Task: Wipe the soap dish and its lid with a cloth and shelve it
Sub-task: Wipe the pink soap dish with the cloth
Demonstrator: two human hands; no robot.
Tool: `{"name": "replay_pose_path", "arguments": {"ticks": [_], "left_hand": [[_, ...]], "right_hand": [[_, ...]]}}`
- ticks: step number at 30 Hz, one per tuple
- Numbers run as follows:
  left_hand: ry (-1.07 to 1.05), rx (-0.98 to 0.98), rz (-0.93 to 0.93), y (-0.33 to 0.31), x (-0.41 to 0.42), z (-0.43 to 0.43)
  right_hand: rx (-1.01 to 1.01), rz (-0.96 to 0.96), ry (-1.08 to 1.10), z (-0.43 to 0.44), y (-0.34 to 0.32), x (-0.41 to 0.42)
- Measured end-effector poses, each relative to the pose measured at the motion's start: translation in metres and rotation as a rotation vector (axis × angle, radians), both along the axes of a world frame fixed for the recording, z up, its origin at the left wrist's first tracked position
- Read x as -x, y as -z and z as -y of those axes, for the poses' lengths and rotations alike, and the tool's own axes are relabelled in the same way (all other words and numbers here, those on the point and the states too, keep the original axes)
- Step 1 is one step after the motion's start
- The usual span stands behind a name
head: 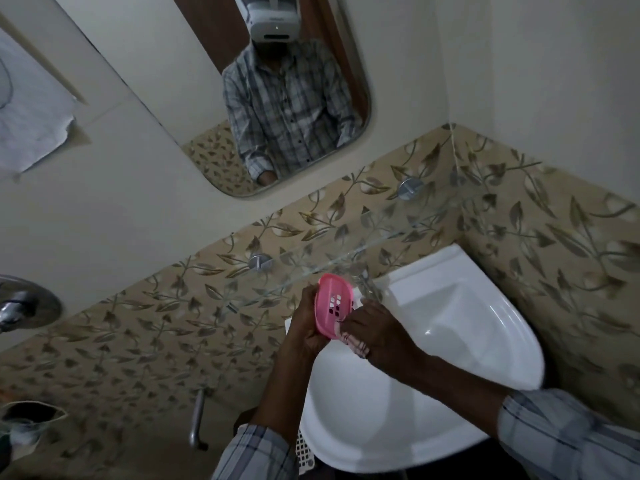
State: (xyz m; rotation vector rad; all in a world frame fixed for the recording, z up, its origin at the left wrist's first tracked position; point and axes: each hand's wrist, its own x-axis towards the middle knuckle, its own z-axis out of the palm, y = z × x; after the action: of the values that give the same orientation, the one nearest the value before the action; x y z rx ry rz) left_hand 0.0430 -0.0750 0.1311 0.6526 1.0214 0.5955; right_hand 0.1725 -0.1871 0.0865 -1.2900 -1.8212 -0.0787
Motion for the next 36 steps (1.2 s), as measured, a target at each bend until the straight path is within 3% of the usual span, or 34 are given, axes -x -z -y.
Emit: {"name": "replay_pose_path", "arguments": {"ticks": [4, 8, 9, 10, 13, 15, 19, 24, 26, 28, 30, 33, 36], "left_hand": [[-0.130, -0.256, -0.089, 0.018, -0.007, 0.016], [-0.073, -0.441, 0.014, 0.026, -0.003, 0.039], [-0.087, -0.448, 0.012, 0.025, -0.002, 0.041], [-0.083, -0.405, 0.022, 0.024, -0.002, 0.041], [-0.084, -0.243, 0.021, 0.017, 0.006, 0.037], [-0.048, -0.179, 0.072, 0.014, 0.010, 0.035], [-0.020, -0.074, 0.145, 0.004, 0.000, 0.031], [0.075, 0.073, 0.177, 0.004, 0.005, 0.025], [0.056, 0.119, 0.179, 0.012, 0.007, 0.028], [0.024, 0.105, 0.216, 0.013, 0.004, 0.033], [-0.012, -0.014, 0.191, 0.011, -0.001, 0.032], [-0.097, -0.140, 0.121, 0.007, -0.008, 0.029], [-0.195, -0.193, 0.072, 0.012, -0.007, 0.028]], "right_hand": [[0.324, -0.478, 0.057, 0.003, -0.030, 0.022], [0.599, -1.379, 0.056, -0.019, -0.065, 0.019], [0.592, -1.458, 0.048, -0.022, -0.071, 0.011], [0.553, -1.379, 0.082, -0.023, -0.075, 0.001], [0.298, -0.798, 0.247, -0.022, -0.077, -0.023], [0.149, -0.532, 0.263, -0.023, -0.069, -0.028], [0.050, -0.308, 0.026, -0.018, -0.041, -0.012], [-0.159, 0.104, -0.299, -0.006, 0.003, -0.009], [-0.268, 0.255, -0.314, -0.011, -0.002, -0.023], [-0.273, 0.303, -0.170, -0.021, -0.013, -0.032], [-0.163, 0.184, 0.055, -0.029, -0.023, -0.031], [0.112, 0.022, 0.291, -0.026, -0.029, -0.008], [0.434, 0.015, 0.387, -0.013, -0.026, 0.021]]}}
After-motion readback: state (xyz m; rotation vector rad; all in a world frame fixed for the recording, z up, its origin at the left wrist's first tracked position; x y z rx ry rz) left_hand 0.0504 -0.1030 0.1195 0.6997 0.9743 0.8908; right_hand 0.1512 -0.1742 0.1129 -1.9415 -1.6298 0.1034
